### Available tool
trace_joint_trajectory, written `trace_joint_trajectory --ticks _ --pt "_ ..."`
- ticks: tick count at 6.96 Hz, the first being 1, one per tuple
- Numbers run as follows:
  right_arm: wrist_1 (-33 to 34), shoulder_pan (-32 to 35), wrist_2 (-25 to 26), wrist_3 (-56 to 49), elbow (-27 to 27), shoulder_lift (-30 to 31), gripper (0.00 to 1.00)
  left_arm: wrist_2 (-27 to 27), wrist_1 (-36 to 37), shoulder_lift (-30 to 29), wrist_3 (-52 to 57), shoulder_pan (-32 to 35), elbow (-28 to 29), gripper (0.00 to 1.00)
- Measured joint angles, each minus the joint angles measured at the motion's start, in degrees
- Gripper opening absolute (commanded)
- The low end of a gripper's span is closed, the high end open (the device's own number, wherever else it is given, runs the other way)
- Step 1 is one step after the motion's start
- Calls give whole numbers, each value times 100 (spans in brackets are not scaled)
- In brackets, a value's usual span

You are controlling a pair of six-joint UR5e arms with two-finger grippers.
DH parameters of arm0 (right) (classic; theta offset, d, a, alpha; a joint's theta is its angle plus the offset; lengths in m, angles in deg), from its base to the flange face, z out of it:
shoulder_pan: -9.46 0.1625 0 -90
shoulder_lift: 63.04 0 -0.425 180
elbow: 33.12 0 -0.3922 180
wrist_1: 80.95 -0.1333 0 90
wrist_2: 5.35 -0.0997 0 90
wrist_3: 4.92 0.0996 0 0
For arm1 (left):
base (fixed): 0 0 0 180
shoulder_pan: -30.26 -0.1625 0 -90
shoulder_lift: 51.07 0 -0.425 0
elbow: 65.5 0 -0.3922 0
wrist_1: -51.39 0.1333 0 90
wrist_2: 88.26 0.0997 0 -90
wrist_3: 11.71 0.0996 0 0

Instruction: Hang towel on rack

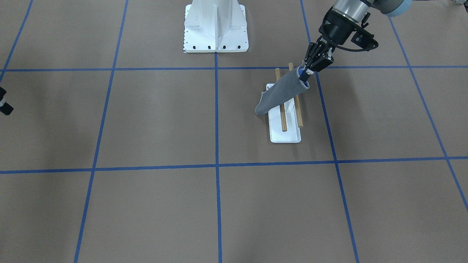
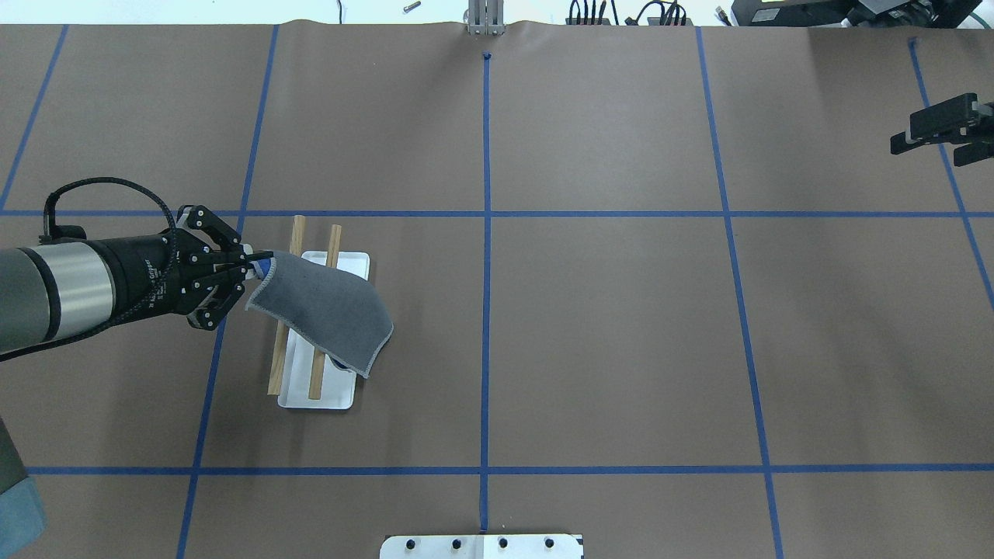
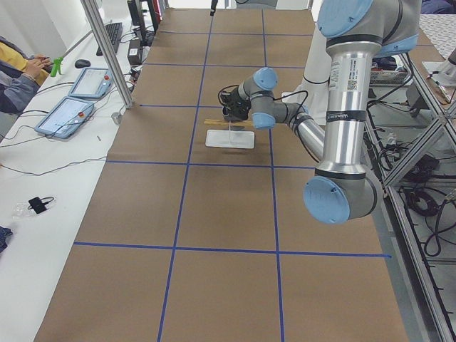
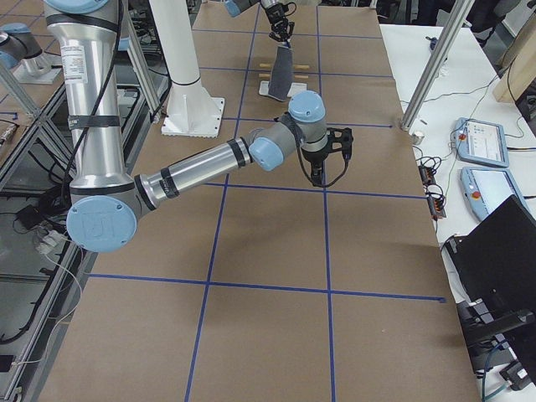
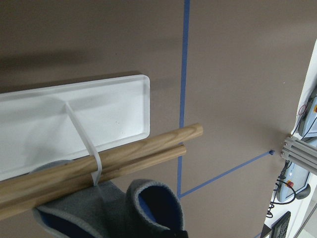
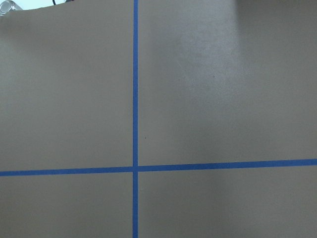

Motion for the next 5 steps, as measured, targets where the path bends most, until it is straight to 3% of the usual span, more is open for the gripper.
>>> trace_joint_trajectory --ticks 5 --pt "27 43 1 -9 -31 -52 100 -34 -965 512 644 305 579 0"
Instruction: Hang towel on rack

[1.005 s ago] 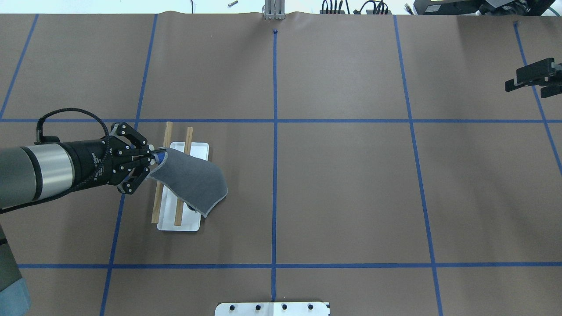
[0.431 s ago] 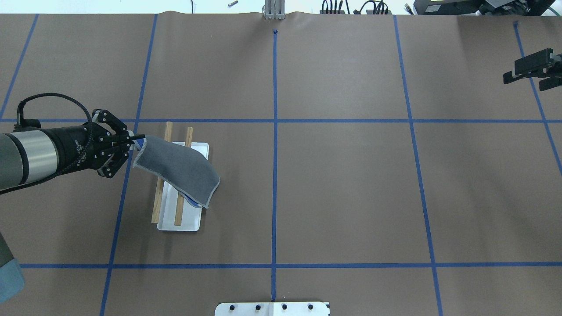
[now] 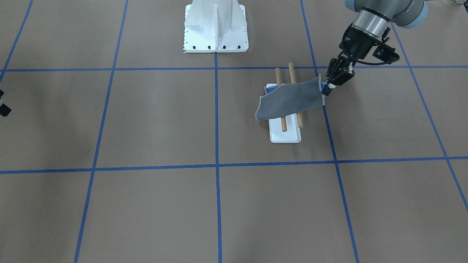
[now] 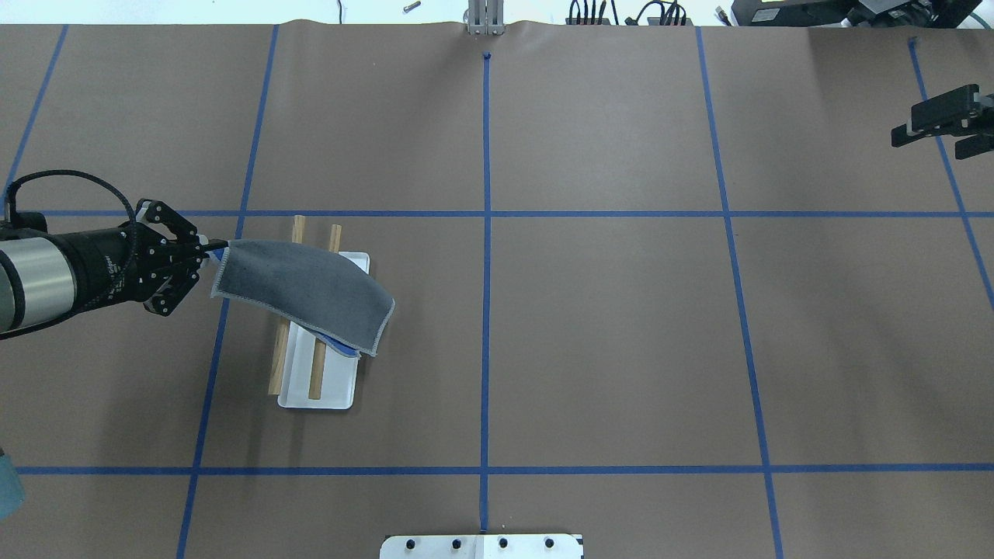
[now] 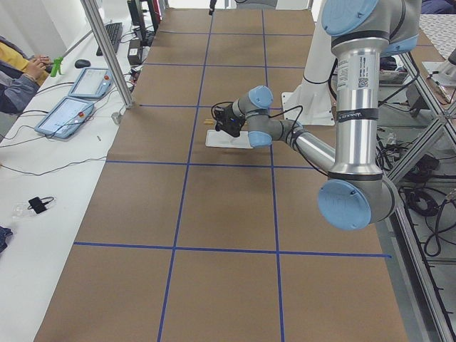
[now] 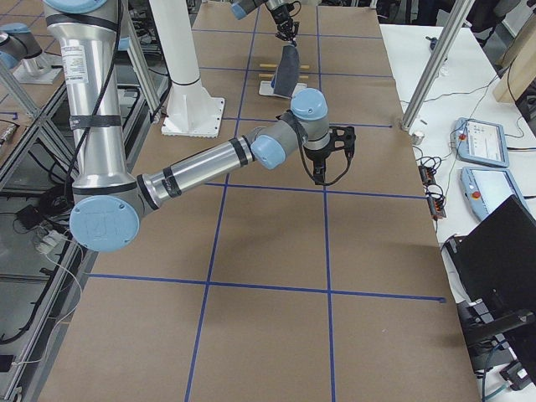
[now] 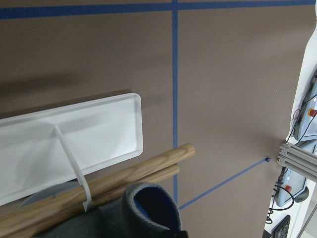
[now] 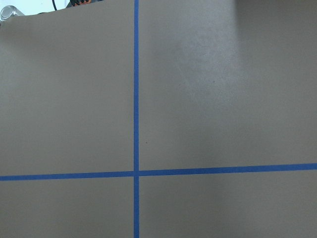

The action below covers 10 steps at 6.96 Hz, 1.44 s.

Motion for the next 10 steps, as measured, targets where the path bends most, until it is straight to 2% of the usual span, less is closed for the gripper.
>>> trace_joint_trajectory --ticks 6,7,8,10 --pt "7 1 1 0 -42 -42 100 -95 -634 456 220 4 319 0" --pt "10 1 2 0 -43 -51 100 -100 -645 461 227 3 340 88" --pt "16 1 2 0 -46 -62 100 -102 -649 458 231 3 363 98" --pt "16 1 0 -1 -56 -74 100 -103 -651 416 238 3 476 98"
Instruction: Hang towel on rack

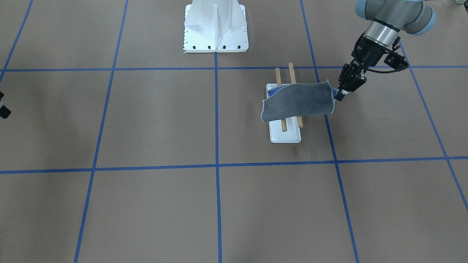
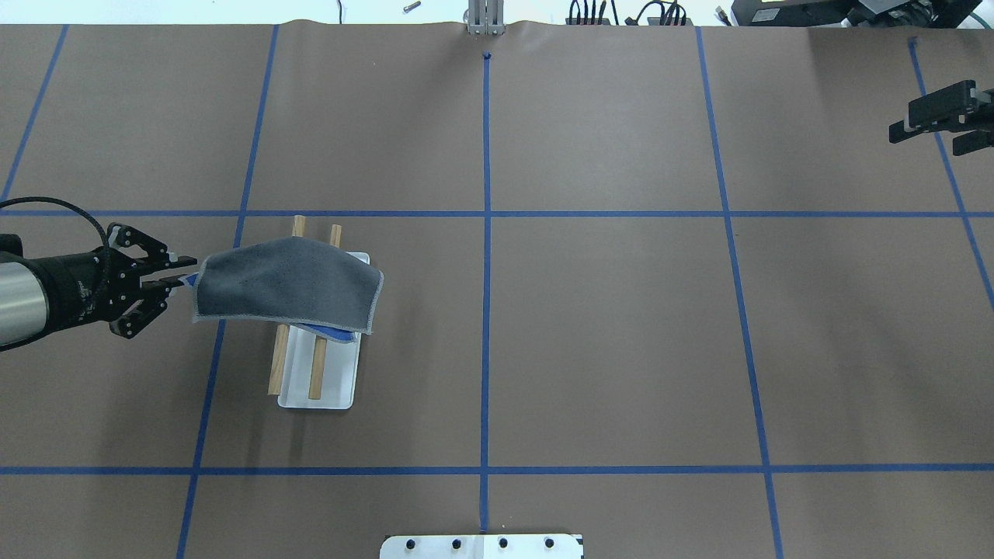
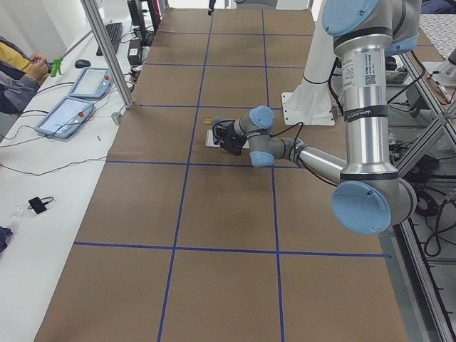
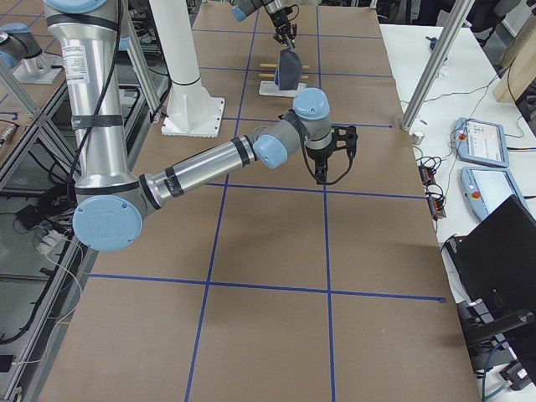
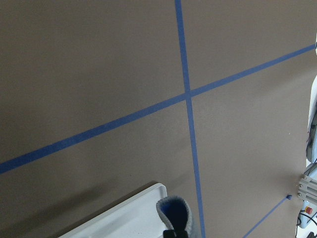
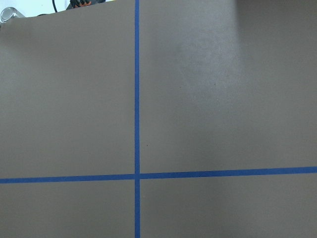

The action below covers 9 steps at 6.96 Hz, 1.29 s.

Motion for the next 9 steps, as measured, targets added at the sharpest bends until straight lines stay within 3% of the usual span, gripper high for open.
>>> trace_joint_trajectory --ticks 2,5,7,9 --pt "-7 0 -2 -6 -1 -2 100 27 0 -42 147 1 47 98" --pt "-11 82 -20 -52 -38 7 100 55 30 25 1464 291 109 98" --pt "-20 381 -211 -364 -303 10 100 55 73 221 3321 766 235 98" --pt "-20 794 -394 -1500 -863 40 100 -153 94 401 6162 1448 662 98"
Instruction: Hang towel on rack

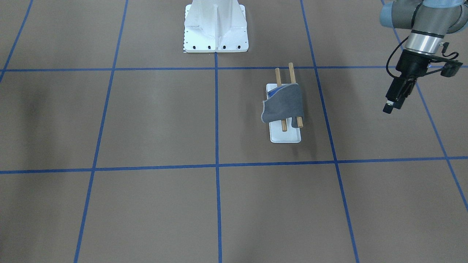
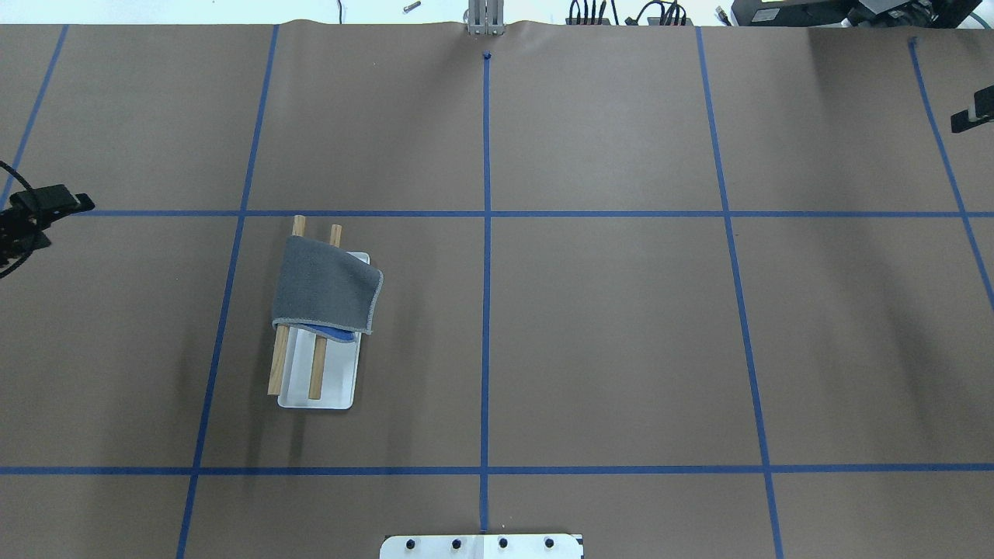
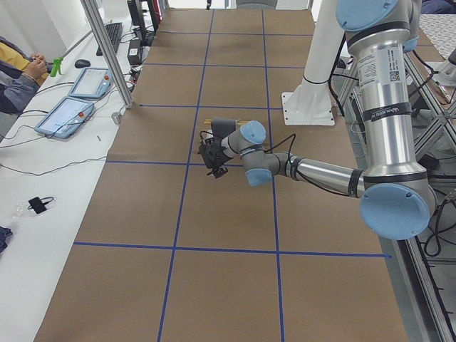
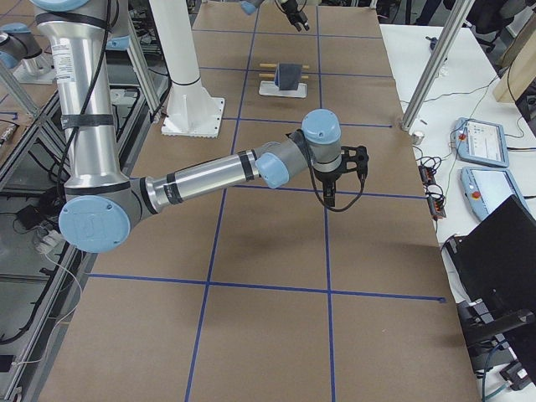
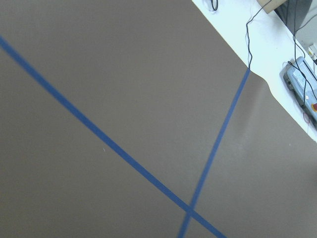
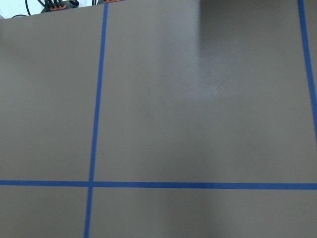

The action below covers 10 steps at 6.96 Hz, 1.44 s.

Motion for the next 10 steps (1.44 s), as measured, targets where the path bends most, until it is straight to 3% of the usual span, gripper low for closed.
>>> trace_joint_trajectory --ticks 3,6,8,10 --pt "4 452 379 -1738 -947 57 100 -1413 235 31 3999 1512 867 98" --pt "39 544 727 -2285 -1442 222 100 -3511 2010 -72 5988 3141 1022 98" --pt "51 552 701 -2313 -1445 427 100 -3884 3324 -79 6717 3376 756 98" --pt "64 554 679 -2322 -1425 541 100 -3888 4506 -84 7505 3412 386 98"
